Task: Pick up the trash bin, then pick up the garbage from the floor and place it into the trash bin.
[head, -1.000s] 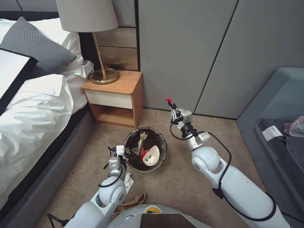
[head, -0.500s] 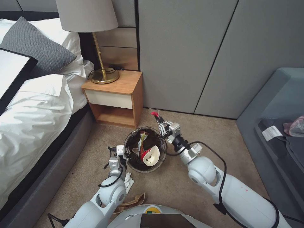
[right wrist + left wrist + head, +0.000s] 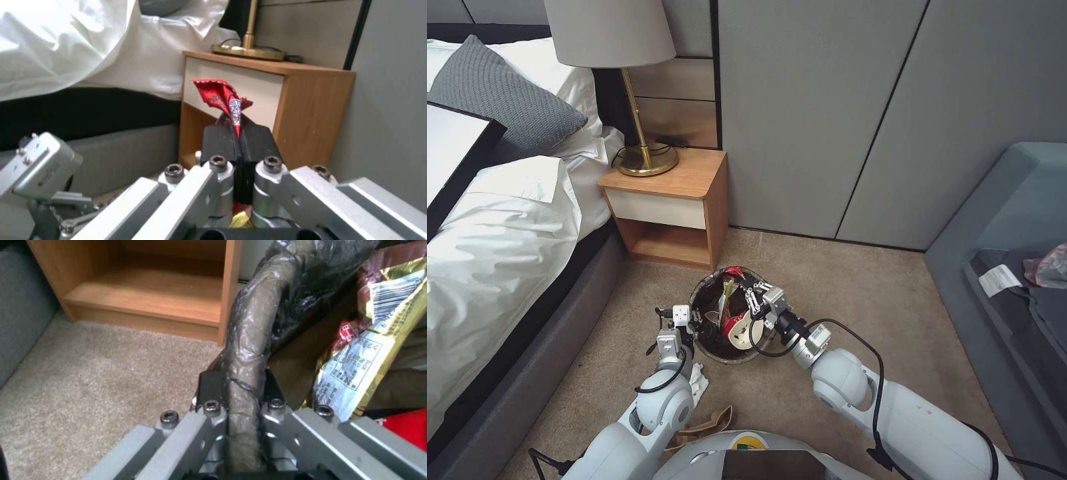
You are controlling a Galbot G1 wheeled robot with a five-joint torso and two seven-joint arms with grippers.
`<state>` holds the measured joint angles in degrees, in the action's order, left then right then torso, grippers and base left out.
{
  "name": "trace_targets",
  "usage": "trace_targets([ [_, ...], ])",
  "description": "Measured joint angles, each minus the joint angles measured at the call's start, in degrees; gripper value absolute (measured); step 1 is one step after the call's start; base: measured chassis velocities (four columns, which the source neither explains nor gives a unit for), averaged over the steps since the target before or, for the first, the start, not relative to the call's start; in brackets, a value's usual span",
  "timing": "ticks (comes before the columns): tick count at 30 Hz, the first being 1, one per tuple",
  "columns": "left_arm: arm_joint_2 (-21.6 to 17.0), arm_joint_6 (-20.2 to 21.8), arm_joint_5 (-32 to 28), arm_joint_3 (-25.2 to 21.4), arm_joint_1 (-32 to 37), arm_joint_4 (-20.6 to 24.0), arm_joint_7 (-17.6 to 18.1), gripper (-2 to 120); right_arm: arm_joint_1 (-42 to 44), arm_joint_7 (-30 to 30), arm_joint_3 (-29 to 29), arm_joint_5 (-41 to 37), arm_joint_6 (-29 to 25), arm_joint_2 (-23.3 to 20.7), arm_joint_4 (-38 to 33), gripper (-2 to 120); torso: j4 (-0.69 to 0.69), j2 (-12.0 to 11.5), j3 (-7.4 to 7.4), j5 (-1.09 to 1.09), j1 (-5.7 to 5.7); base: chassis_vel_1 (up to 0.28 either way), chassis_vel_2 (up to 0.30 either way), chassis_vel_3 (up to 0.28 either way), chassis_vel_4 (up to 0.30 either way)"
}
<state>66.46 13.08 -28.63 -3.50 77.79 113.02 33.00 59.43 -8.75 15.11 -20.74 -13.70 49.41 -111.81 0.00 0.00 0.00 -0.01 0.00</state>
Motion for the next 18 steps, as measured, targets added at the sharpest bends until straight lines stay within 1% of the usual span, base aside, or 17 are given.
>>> trace_targets([
  [6,0.3,0.0,0.0,0.0,-0.1,0.0,0.0,2,-0.6,-0.1,1.1,1.0,0.0,0.3,1.1,-1,0.00,0.0,0.00,0.00,0.00,0.000,0.000,0.000,0.000],
  [8,0.5,0.0,0.0,0.0,-0.2,0.0,0.1,2,-0.7,-0.6,1.6,1.9,0.1,0.4,1.8,4,0.00,0.0,0.00,0.00,0.00,0.000,0.000,0.000,0.000],
  [9,0.5,0.0,0.0,0.0,-0.2,0.0,0.1,2,-0.7,-0.6,1.6,1.9,0.1,0.4,1.8,4,0.00,0.0,0.00,0.00,0.00,0.000,0.000,0.000,0.000],
  [10,0.6,0.0,0.0,0.0,-0.2,0.0,0.1,2,-0.7,-0.8,1.8,2.3,0.1,0.4,2.2,11,0.00,0.0,0.00,0.00,0.00,0.000,0.000,0.000,0.000],
  [12,0.6,0.0,0.0,0.0,-0.2,0.0,0.1,2,-0.7,-1.1,2.1,2.9,0.1,0.4,2.7,20,0.00,0.0,0.00,0.01,0.00,0.000,0.000,0.000,0.000],
  [13,0.6,0.0,0.0,0.0,-0.2,0.0,0.1,2,-0.7,-1.1,2.1,2.9,0.1,0.4,2.7,20,0.00,0.0,0.00,0.01,0.00,0.000,0.000,0.000,0.000],
  [16,0.6,0.0,0.0,0.0,-0.2,0.1,0.1,2,-0.7,-1.5,2.6,3.2,0.2,0.5,3.2,34,0.00,0.0,0.00,0.01,0.00,0.000,0.000,0.000,0.000],
  [17,0.6,0.0,0.0,0.0,-0.2,0.1,0.1,2,-0.7,-1.5,2.6,3.2,0.2,0.5,3.2,34,0.00,0.0,0.00,0.01,0.00,0.000,0.000,0.000,0.000],
  [18,0.6,0.0,0.0,0.0,-0.2,0.1,0.2,2,-0.8,-1.6,2.7,3.3,0.2,0.5,3.3,39,0.00,0.0,0.00,0.01,0.00,0.000,0.000,0.000,0.000],
])
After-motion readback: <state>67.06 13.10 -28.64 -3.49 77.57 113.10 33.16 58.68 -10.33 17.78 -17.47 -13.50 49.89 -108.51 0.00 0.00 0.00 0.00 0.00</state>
